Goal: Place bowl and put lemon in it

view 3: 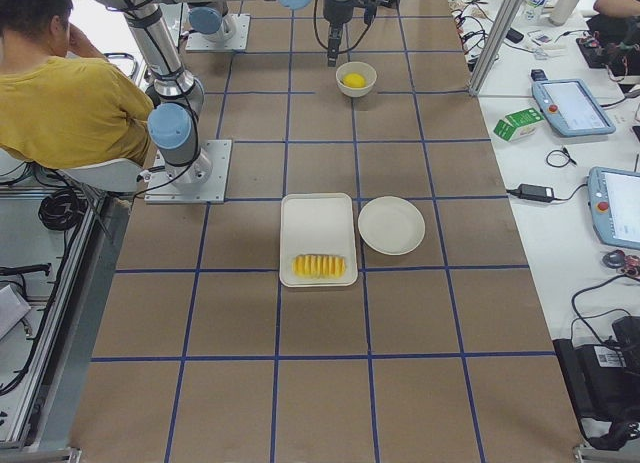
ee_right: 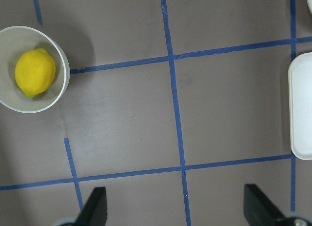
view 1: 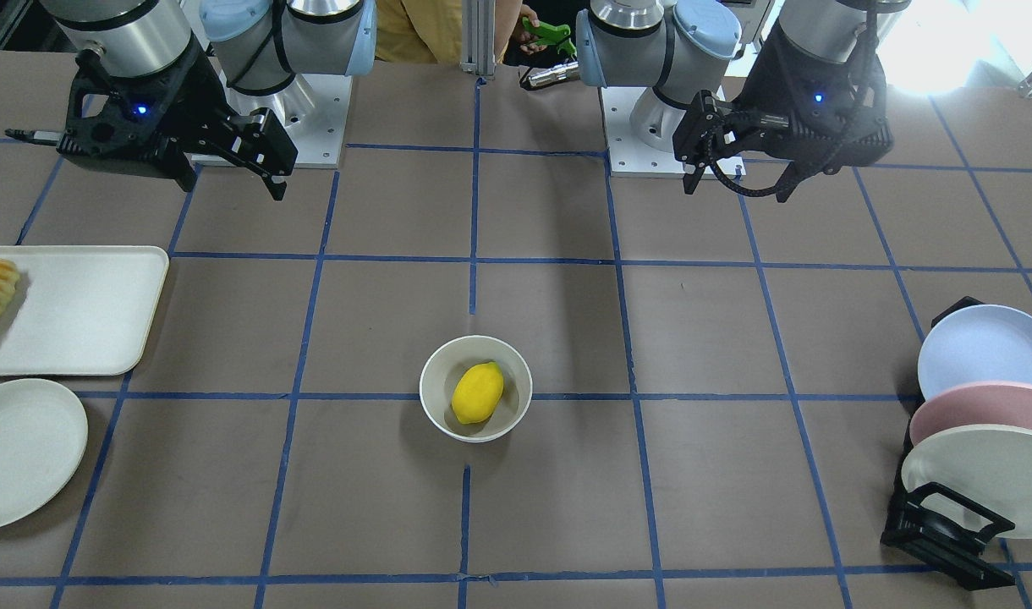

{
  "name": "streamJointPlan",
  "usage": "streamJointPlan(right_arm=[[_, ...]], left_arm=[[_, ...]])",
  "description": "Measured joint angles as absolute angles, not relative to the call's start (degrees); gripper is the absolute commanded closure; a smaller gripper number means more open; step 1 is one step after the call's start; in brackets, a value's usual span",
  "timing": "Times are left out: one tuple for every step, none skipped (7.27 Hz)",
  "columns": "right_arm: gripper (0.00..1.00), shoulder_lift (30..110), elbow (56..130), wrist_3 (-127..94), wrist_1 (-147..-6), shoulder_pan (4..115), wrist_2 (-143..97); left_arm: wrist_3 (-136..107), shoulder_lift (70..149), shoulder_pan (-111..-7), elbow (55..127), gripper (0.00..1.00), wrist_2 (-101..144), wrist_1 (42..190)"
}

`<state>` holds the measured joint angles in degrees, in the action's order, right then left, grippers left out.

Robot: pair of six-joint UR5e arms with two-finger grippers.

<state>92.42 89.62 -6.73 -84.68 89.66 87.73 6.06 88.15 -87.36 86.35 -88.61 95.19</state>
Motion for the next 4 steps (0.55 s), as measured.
streamJointPlan(right_arm=[[0.0, 92.7, 89.7, -6.8, -84.7, 89.6, 87.8], [0.0, 92.8, 89.8, -6.8, -84.7, 89.6, 87.9], [0.0, 92.9, 89.8, -6.8, -84.7, 89.6, 88.0], [0.0, 92.9, 89.9, -6.8, -84.4, 89.6, 88.0]], left_arm=[[6.1, 88.2, -87.4, 86.4, 0.0, -88.6, 95.2], [6.1, 88.2, -87.4, 86.4, 0.0, -88.7, 95.2], [6.1, 88.2, -87.4, 86.4, 0.0, -88.7, 95.2], [6.1, 88.1, -87.4, 86.4, 0.0, -88.8, 95.2]])
